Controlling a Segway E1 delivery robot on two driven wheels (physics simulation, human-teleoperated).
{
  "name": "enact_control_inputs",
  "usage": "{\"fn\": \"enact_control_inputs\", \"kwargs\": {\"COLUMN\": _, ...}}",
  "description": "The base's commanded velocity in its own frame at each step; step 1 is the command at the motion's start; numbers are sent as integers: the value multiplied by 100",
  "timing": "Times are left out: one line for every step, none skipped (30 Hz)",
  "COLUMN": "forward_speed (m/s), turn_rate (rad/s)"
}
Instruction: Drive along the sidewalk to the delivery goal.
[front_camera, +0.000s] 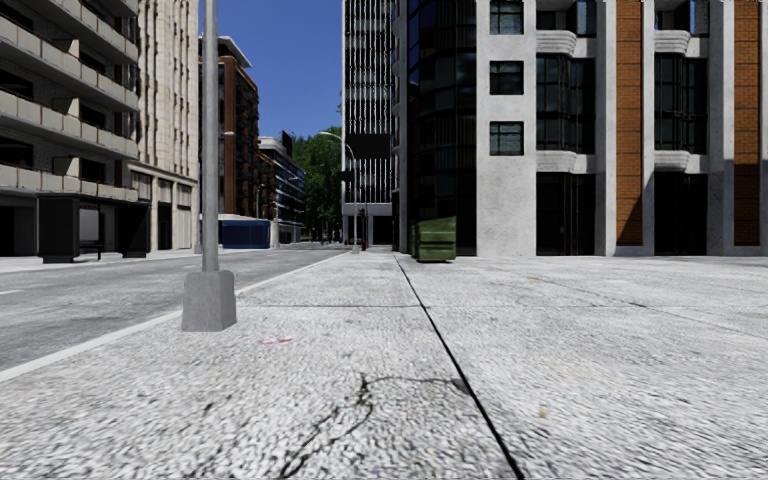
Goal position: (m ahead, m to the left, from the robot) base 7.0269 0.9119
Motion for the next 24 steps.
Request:
{"fn": "enact_control_inputs", "kwargs": {"forward_speed": 200, "turn_rate": 0}}
{"fn": "enact_control_inputs", "kwargs": {"forward_speed": 200, "turn_rate": 0}}
{"fn": "enact_control_inputs", "kwargs": {"forward_speed": 200, "turn_rate": 0}}
{"fn": "enact_control_inputs", "kwargs": {"forward_speed": 200, "turn_rate": 0}}
{"fn": "enact_control_inputs", "kwargs": {"forward_speed": 200, "turn_rate": 0}}
{"fn": "enact_control_inputs", "kwargs": {"forward_speed": 200, "turn_rate": 0}}
{"fn": "enact_control_inputs", "kwargs": {"forward_speed": 200, "turn_rate": 0}}
{"fn": "enact_control_inputs", "kwargs": {"forward_speed": 200, "turn_rate": 0}}
{"fn": "enact_control_inputs", "kwargs": {"forward_speed": 200, "turn_rate": 27}}
{"fn": "enact_control_inputs", "kwargs": {"forward_speed": 200, "turn_rate": 28}}
{"fn": "enact_control_inputs", "kwargs": {"forward_speed": 200, "turn_rate": 28}}
{"fn": "enact_control_inputs", "kwargs": {"forward_speed": 200, "turn_rate": 28}}
{"fn": "enact_control_inputs", "kwargs": {"forward_speed": 200, "turn_rate": 28}}
{"fn": "enact_control_inputs", "kwargs": {"forward_speed": 200, "turn_rate": 28}}
{"fn": "enact_control_inputs", "kwargs": {"forward_speed": 200, "turn_rate": 28}}
{"fn": "enact_control_inputs", "kwargs": {"forward_speed": 200, "turn_rate": 28}}
{"fn": "enact_control_inputs", "kwargs": {"forward_speed": 200, "turn_rate": 28}}
{"fn": "enact_control_inputs", "kwargs": {"forward_speed": 200, "turn_rate": 28}}
{"fn": "enact_control_inputs", "kwargs": {"forward_speed": 200, "turn_rate": 32}}
{"fn": "enact_control_inputs", "kwargs": {"forward_speed": 200, "turn_rate": 34}}
{"fn": "enact_control_inputs", "kwargs": {"forward_speed": 200, "turn_rate": 35}}
{"fn": "enact_control_inputs", "kwargs": {"forward_speed": 200, "turn_rate": 35}}
{"fn": "enact_control_inputs", "kwargs": {"forward_speed": 200, "turn_rate": 35}}
{"fn": "enact_control_inputs", "kwargs": {"forward_speed": 200, "turn_rate": 36}}
